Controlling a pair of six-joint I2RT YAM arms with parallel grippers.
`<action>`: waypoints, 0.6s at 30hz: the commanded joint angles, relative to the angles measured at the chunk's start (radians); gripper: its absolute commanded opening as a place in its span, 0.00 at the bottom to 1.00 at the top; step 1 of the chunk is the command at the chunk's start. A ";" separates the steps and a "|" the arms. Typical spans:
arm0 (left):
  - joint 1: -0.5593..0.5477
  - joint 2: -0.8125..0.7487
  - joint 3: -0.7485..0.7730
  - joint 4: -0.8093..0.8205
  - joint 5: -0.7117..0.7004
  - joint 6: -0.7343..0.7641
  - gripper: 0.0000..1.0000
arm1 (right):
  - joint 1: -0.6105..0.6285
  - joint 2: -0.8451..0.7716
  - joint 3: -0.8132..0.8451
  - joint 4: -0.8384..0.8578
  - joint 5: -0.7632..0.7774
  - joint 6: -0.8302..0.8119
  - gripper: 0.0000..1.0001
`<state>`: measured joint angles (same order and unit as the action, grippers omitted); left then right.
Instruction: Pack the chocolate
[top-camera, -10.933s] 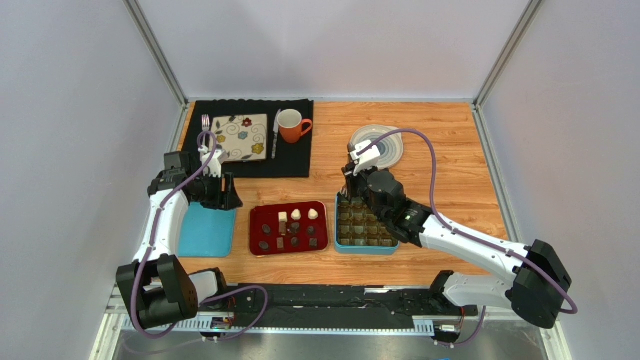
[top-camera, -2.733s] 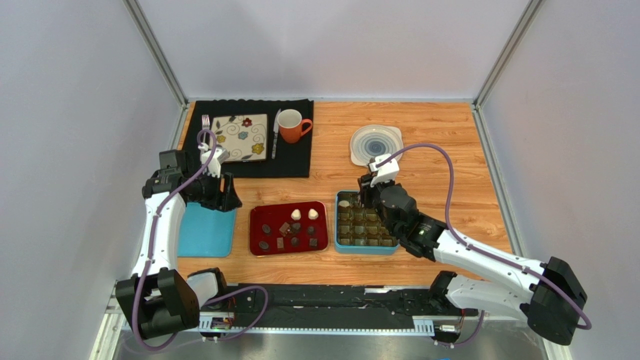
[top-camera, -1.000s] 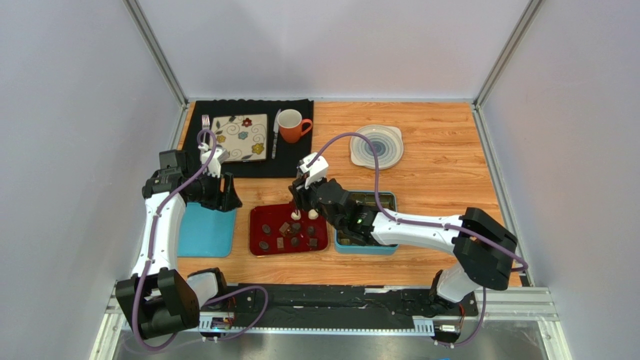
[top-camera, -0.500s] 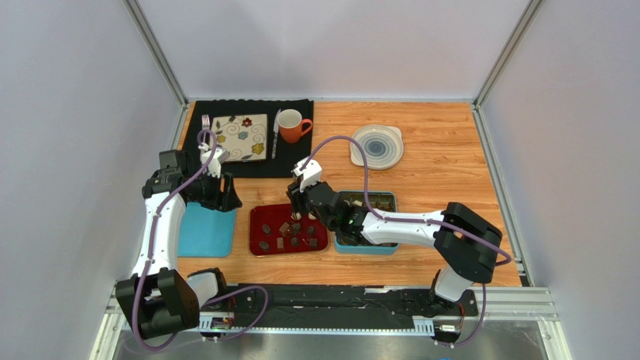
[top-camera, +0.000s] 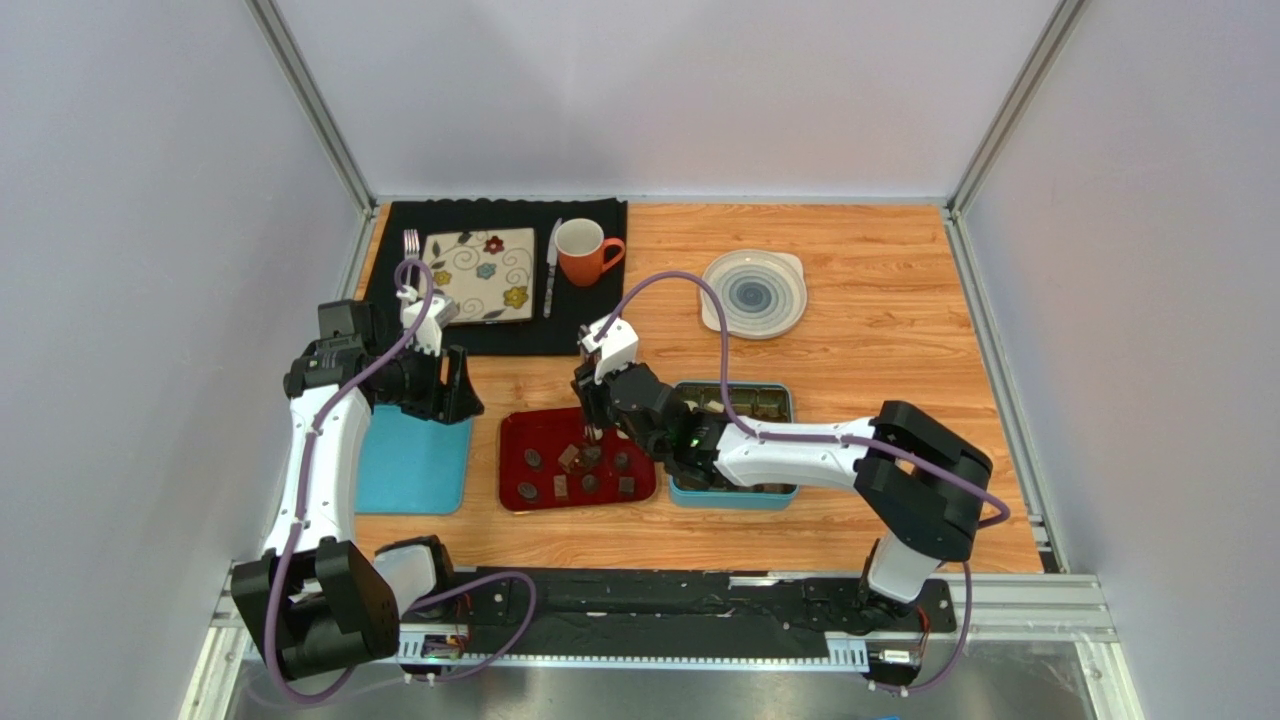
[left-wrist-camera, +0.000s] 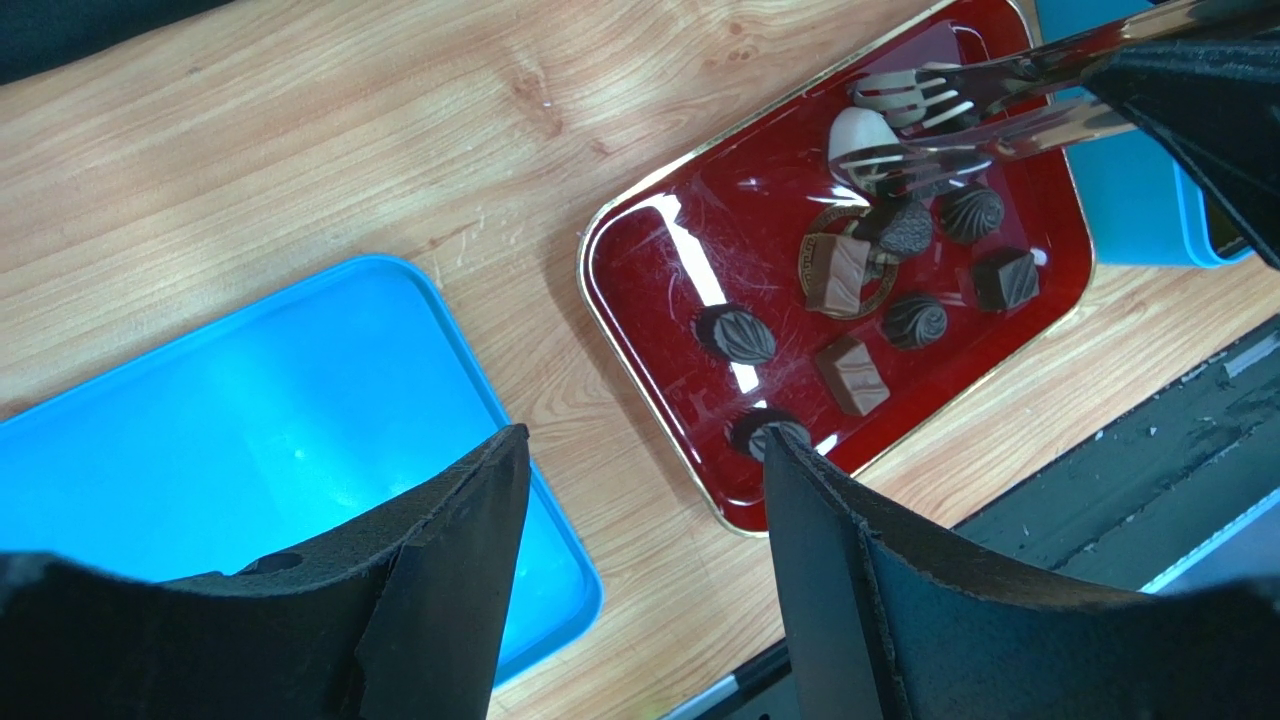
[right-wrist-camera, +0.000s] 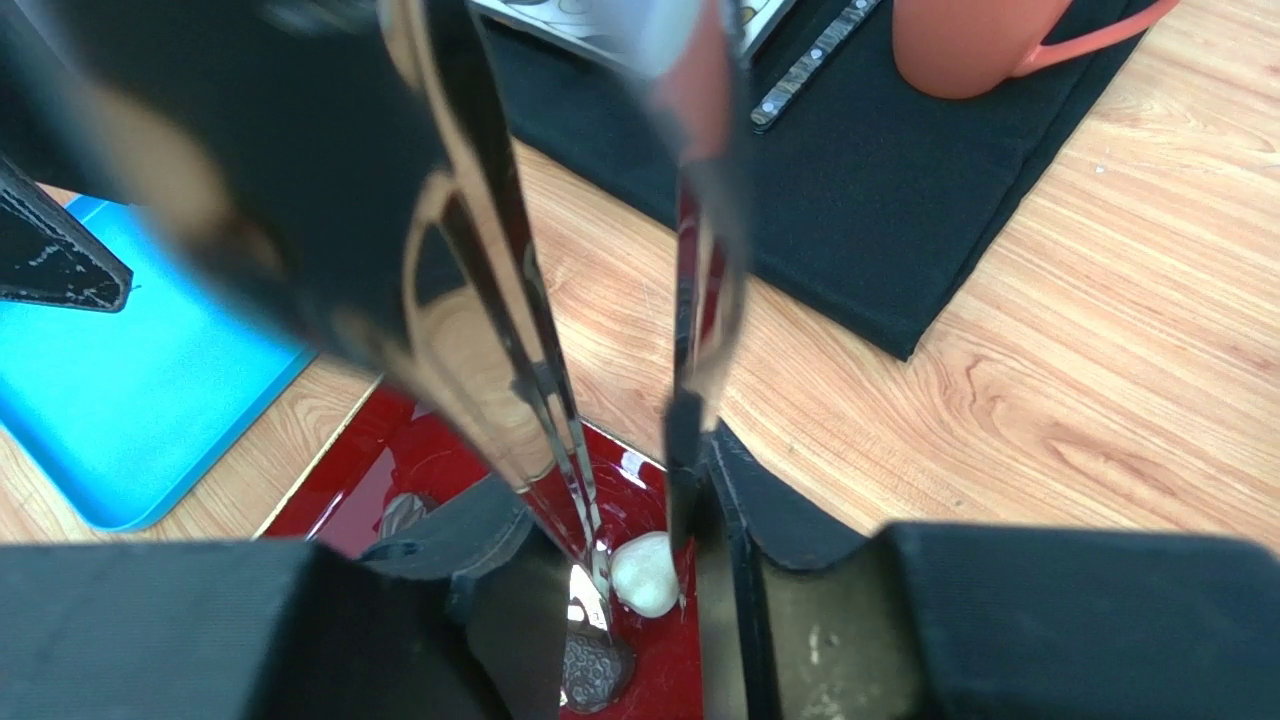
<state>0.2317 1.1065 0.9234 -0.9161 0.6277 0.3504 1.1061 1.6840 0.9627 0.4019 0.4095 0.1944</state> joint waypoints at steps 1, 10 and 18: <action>0.008 -0.025 0.012 0.003 0.015 0.036 0.68 | 0.006 -0.049 0.051 0.055 0.034 -0.035 0.25; 0.009 -0.025 -0.001 0.011 0.007 0.036 0.68 | -0.006 -0.251 0.025 -0.027 0.101 -0.141 0.22; 0.008 -0.028 0.002 0.011 0.013 0.033 0.68 | -0.075 -0.536 -0.166 -0.113 0.190 -0.153 0.21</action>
<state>0.2317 1.1030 0.9230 -0.9157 0.6228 0.3576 1.0748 1.2667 0.8925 0.3344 0.5167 0.0612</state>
